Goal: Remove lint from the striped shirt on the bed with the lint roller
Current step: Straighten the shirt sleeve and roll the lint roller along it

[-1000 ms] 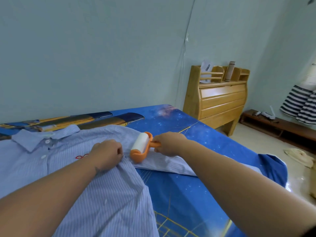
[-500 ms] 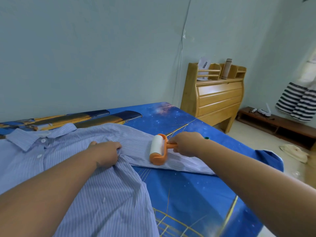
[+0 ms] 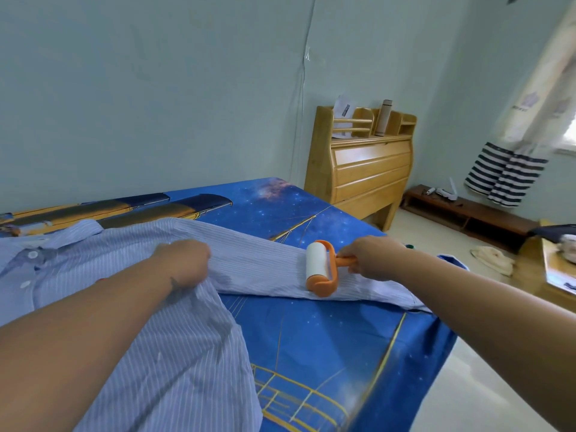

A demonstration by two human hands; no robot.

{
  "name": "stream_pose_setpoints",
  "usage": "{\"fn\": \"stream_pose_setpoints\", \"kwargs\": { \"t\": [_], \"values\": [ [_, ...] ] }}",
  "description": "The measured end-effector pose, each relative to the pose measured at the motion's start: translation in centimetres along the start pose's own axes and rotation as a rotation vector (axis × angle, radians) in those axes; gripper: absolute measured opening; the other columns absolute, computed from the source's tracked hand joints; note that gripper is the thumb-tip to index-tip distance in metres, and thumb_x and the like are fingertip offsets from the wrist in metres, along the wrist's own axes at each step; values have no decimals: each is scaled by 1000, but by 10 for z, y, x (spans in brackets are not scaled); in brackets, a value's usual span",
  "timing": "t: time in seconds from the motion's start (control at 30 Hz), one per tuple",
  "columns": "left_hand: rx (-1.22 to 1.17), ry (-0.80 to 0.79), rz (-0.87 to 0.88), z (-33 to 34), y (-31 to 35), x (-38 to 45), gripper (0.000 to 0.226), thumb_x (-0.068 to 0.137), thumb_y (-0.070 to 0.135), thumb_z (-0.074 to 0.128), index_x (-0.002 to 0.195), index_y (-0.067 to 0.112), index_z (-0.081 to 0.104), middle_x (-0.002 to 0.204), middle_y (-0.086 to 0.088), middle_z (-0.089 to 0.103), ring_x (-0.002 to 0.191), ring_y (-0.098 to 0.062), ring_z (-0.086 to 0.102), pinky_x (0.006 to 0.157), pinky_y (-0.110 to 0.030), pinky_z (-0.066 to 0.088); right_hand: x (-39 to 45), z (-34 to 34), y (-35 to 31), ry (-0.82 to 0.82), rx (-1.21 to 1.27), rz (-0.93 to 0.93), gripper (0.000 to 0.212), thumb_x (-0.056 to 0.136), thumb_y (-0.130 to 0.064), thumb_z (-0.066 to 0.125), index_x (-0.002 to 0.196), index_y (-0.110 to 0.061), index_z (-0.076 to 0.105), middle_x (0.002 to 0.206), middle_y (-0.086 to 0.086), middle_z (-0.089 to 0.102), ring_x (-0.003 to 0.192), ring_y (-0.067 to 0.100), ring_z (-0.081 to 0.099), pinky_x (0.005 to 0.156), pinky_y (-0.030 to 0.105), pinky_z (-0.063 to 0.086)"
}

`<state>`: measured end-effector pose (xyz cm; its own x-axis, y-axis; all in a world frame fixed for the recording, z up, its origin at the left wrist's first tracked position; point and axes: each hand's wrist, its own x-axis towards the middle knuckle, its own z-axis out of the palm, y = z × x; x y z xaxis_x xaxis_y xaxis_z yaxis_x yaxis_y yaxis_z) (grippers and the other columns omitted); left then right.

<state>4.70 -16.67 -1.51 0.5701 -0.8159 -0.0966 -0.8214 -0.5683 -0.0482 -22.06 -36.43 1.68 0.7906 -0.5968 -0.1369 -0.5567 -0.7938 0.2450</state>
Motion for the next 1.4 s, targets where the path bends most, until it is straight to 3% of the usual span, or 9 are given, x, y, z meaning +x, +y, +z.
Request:
{"fn": "stream_pose_setpoints", "kwargs": {
  "t": [0.13, 0.23, 0.33, 0.43, 0.7, 0.83, 0.97, 1.1, 1.4],
  "values": [
    [-181, 70, 308, 13, 75, -2, 28, 94, 17, 41, 115, 23, 58, 126, -3, 53, 117, -26, 51, 98, -43, 44, 1, -2, -4, 0, -3, 10, 22, 92, -29, 50, 108, -39, 60, 100, -7, 62, 95, 21, 58, 71, 35, 44],
    [-169, 100, 403, 25, 119, -7, 27, 94, 16, 38, 113, 23, 56, 124, -1, 53, 116, -25, 47, 94, -44, 45, 0, -3, -4, 2, -4, 12, 25, 91, -25, 50, 108, -39, 61, 100, -4, 64, 94, 22, 59, 73, 37, 45],
    [-156, 130, 380, 27, 135, -9, 36, 92, 15, 36, 122, 25, 52, 127, 1, 51, 118, -24, 43, 86, -41, 44, 0, -4, -2, -4, -11, 11, 23, 91, -23, 51, 106, -37, 61, 99, -3, 64, 91, 21, 58, 68, 34, 42],
    [-111, 122, 353, 25, 138, -11, 41, 90, 15, 37, 128, 26, 49, 131, 1, 49, 121, -23, 42, 90, -41, 45, -5, -3, 6, -12, -12, 13, 20, 91, -22, 52, 104, -35, 62, 96, -4, 62, 87, 19, 55, 64, 32, 37],
    [-67, 92, 283, 19, 148, -18, 40, 86, 10, 35, 122, 19, 48, 124, -3, 50, 115, -25, 45, 88, -40, 44, -25, 0, 38, -81, -90, 58, 23, 90, -17, 49, 103, -29, 63, 87, -4, 57, 82, 20, 54, 56, 28, 35],
    [-45, 75, 267, 18, 154, -20, 39, 86, 10, 35, 123, 17, 47, 123, -4, 49, 116, -25, 45, 88, -39, 43, -38, -3, 56, -130, -136, 108, 21, 89, -18, 50, 102, -27, 64, 95, -3, 62, 88, 20, 57, 64, 31, 40],
    [-47, 64, 264, 17, 153, -20, 38, 86, 10, 35, 121, 17, 47, 121, -4, 49, 114, -25, 46, 89, -40, 45, -52, -4, 76, -175, -183, 183, 25, 87, -14, 48, 101, -25, 66, 92, -2, 63, 81, 17, 55, 59, 28, 36],
    [-72, 70, 258, 18, 152, -21, 35, 86, 11, 35, 118, 18, 49, 120, -3, 50, 113, -24, 46, 80, -37, 42, -65, -1, 94, -219, -195, 214, 23, 88, -16, 51, 102, -25, 66, 99, -1, 67, 89, 18, 58, 69, 30, 39],
    [-157, 70, 263, 25, 146, -19, 47, 88, 10, 33, 131, 22, 45, 135, 3, 46, 121, -21, 41, 93, -39, 44, -85, -17, 120, -326, -418, 273, 10, 87, -20, 54, 86, -29, 60, 74, -9, 54, 72, 12, 47, 73, 31, 36]
  ]
}}
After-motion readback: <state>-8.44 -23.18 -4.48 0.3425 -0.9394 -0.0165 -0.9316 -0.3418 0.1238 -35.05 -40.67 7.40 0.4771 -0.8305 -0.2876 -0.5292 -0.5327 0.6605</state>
